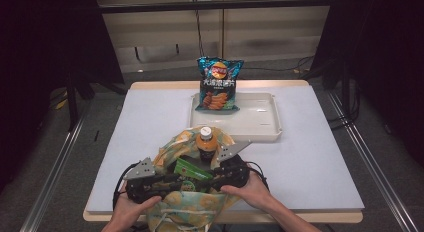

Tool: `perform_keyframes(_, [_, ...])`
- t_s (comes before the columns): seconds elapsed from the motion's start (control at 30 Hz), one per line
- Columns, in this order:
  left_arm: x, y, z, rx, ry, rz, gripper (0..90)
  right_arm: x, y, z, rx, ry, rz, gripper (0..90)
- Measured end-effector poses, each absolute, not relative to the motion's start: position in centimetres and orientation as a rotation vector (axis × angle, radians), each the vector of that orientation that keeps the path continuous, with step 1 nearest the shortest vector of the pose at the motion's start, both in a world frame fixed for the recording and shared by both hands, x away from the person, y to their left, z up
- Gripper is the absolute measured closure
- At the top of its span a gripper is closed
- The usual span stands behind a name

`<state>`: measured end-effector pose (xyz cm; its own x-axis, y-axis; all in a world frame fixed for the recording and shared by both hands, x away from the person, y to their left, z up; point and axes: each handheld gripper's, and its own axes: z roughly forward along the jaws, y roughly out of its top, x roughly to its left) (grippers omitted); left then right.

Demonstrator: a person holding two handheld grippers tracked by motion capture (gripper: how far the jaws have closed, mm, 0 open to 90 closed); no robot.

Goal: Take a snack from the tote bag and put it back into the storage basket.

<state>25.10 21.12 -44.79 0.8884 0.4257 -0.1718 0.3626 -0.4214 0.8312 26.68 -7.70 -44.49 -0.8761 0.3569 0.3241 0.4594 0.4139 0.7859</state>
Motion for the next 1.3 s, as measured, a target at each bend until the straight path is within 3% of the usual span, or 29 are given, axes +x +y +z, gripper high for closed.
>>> perform_keyframes(0.2, [25.0,21.2,-44.7,2.053,0.569,0.088,62.9,27.1,-7.4,-44.8,-0.767,-2.528,-1.473,80.6])
perform_keyframes(0.4, [24.7,21.6,-44.2,2.033,0.562,0.105,59.7,27.1,-7.5,-44.6,-0.784,-2.535,-1.505,87.8])
perform_keyframes(1.1, [24.1,23.1,-43.5,1.966,0.605,0.139,44.5,27.3,-8.7,-41.0,-0.726,-2.600,-1.673,89.0])
perform_keyframes(1.3, [24.2,23.0,-43.4,1.948,0.604,0.161,33.1,28.1,-9.4,-40.7,-0.708,-2.605,-1.710,89.0])
